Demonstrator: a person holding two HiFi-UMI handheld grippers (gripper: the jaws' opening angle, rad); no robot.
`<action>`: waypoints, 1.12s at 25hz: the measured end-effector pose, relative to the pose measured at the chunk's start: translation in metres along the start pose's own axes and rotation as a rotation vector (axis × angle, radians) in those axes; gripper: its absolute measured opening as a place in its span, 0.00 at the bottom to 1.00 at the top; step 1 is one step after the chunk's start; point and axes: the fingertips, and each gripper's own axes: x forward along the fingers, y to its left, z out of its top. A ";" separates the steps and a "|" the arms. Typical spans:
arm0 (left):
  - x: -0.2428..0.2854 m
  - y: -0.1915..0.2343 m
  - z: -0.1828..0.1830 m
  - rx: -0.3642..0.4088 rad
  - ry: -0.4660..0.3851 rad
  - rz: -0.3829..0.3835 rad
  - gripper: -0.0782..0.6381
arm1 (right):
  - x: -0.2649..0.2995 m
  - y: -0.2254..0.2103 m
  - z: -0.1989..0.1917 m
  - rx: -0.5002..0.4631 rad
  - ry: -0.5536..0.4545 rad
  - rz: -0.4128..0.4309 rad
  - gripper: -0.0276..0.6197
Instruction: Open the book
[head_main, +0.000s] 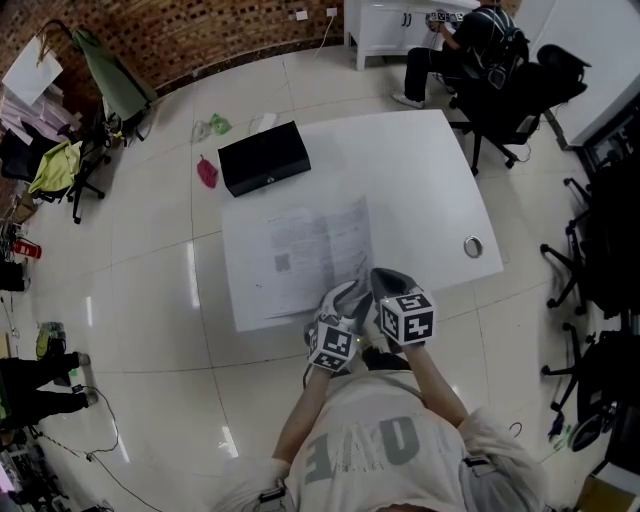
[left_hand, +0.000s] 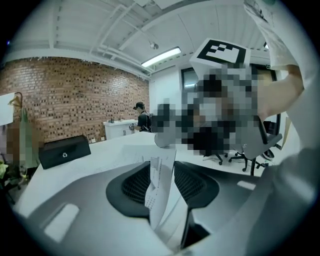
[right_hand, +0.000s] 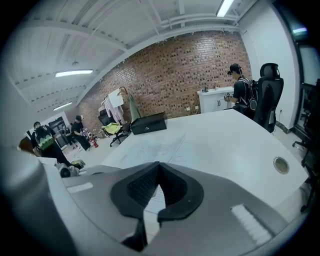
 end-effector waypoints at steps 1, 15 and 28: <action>0.001 -0.001 0.000 0.009 0.007 -0.005 0.34 | 0.000 0.001 0.001 0.001 -0.001 0.000 0.05; 0.002 0.006 0.005 0.072 -0.010 0.117 0.20 | -0.005 0.011 0.015 0.028 -0.052 0.038 0.08; -0.056 0.061 0.014 -0.107 -0.147 0.359 0.16 | 0.033 -0.005 -0.051 -0.043 0.089 -0.015 0.05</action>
